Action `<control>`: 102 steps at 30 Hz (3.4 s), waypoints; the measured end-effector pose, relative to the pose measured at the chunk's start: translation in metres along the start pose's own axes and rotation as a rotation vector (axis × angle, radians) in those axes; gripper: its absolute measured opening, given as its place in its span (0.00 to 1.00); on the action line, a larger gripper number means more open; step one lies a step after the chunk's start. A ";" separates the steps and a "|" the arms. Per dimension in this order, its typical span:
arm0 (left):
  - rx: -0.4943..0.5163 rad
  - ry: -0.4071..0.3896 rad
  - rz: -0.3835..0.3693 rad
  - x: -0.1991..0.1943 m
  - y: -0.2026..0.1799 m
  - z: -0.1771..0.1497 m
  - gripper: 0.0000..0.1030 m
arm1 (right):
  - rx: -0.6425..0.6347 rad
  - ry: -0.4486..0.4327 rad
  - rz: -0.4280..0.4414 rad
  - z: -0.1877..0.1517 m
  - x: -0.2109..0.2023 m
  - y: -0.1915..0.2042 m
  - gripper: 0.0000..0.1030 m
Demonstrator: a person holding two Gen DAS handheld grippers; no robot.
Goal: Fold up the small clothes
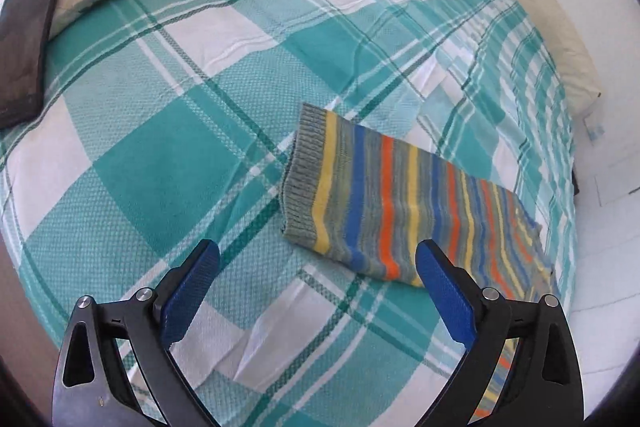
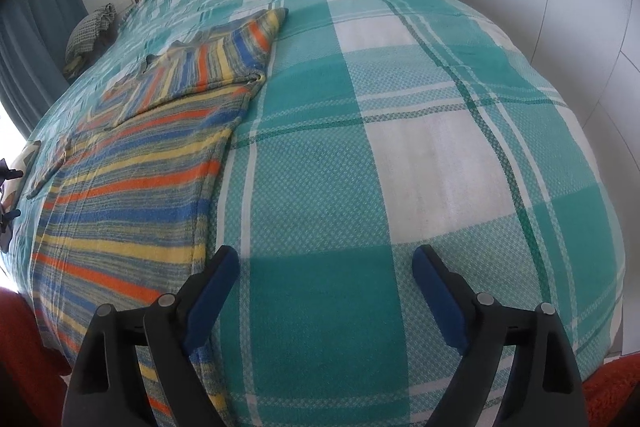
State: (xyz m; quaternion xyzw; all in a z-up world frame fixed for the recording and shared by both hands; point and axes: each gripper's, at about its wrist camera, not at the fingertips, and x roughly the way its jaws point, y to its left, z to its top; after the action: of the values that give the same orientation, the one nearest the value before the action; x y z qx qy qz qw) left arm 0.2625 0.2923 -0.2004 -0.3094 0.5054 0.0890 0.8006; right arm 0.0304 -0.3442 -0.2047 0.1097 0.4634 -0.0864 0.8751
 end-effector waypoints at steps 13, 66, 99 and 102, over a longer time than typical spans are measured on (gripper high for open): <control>0.497 -0.152 -0.161 -0.073 -0.187 -0.024 0.03 | -0.027 0.004 -0.020 -0.001 0.002 0.003 0.89; 0.483 -0.119 -0.036 -0.028 -0.105 -0.168 0.91 | 0.068 -0.095 -0.153 0.009 -0.020 -0.029 0.90; 0.677 -0.178 -0.015 -0.049 -0.146 -0.199 0.97 | 0.053 -0.093 -0.147 0.011 -0.015 -0.023 0.90; 0.609 -0.203 0.034 -0.049 -0.111 -0.191 0.97 | 0.042 -0.087 -0.158 0.009 -0.012 -0.022 0.90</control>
State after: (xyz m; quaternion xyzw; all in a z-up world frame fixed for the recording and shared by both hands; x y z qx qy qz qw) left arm 0.1455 0.1008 -0.1701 -0.0364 0.4314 -0.0225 0.9012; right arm 0.0252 -0.3673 -0.1918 0.0872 0.4303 -0.1697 0.8823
